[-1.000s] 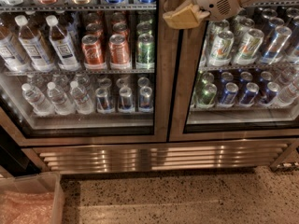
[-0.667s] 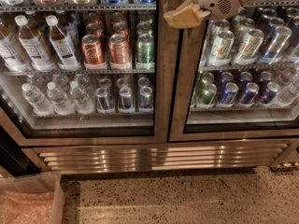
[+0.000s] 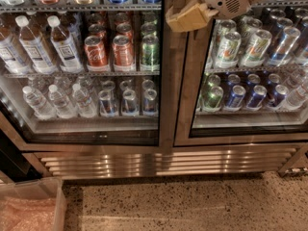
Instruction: Open left fridge door
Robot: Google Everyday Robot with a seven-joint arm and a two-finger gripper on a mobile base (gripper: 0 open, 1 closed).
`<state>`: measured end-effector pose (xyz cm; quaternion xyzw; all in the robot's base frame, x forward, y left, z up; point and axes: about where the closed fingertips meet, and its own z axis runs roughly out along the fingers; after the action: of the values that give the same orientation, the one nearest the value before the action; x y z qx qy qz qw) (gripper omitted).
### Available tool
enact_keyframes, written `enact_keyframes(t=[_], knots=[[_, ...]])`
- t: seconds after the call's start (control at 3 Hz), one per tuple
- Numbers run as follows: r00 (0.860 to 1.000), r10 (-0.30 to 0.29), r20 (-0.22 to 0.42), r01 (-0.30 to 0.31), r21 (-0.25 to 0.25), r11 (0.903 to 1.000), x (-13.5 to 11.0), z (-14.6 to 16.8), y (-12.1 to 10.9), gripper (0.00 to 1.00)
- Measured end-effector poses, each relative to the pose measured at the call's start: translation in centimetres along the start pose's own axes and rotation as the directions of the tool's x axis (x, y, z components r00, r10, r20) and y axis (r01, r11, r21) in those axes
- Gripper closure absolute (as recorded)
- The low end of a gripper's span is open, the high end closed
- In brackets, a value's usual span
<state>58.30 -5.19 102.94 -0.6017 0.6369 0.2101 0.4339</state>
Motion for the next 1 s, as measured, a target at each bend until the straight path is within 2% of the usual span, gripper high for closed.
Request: enact_keyframes(t=[0.33, 1.0], knots=[[1.0, 0.003, 0.001, -0.003, -0.007, 1.0, -0.03, 0.14, -0.04, 0.81], [1.0, 0.012, 0.0, -0.012, -0.01, 0.9999, -0.07, 0.14, -0.05, 0.35]])
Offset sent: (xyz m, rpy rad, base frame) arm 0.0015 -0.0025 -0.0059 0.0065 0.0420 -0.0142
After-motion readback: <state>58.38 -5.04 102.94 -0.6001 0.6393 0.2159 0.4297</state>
